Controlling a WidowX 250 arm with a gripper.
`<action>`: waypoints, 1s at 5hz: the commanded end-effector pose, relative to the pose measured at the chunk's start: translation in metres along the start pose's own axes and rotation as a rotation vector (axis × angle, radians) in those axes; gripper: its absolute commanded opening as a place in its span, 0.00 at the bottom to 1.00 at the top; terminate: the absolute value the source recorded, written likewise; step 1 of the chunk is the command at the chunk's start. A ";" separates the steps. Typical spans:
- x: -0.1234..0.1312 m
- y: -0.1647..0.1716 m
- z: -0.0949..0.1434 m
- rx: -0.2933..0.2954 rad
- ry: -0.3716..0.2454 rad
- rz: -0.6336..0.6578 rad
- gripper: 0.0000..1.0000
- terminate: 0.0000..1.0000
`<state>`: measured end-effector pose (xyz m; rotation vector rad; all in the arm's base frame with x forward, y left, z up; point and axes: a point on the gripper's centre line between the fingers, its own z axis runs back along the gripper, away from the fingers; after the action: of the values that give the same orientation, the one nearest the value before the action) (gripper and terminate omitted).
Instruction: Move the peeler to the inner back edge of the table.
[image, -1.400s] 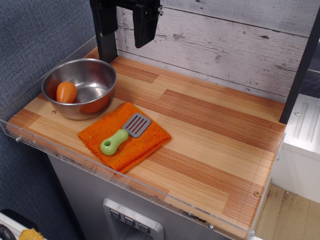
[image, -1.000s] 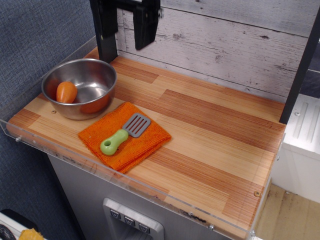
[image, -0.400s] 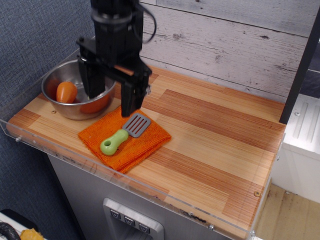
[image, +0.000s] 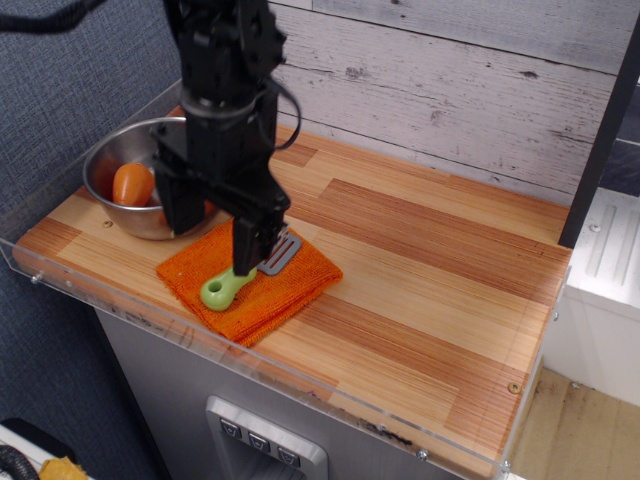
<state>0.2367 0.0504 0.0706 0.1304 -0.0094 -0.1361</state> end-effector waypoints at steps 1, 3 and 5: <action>0.002 0.012 -0.019 0.000 -0.009 0.021 1.00 0.00; 0.002 0.012 -0.040 -0.038 0.005 -0.003 1.00 0.00; 0.008 0.008 -0.051 -0.081 0.018 -0.016 1.00 0.00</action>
<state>0.2398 0.0590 0.0144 0.0408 0.0490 -0.1595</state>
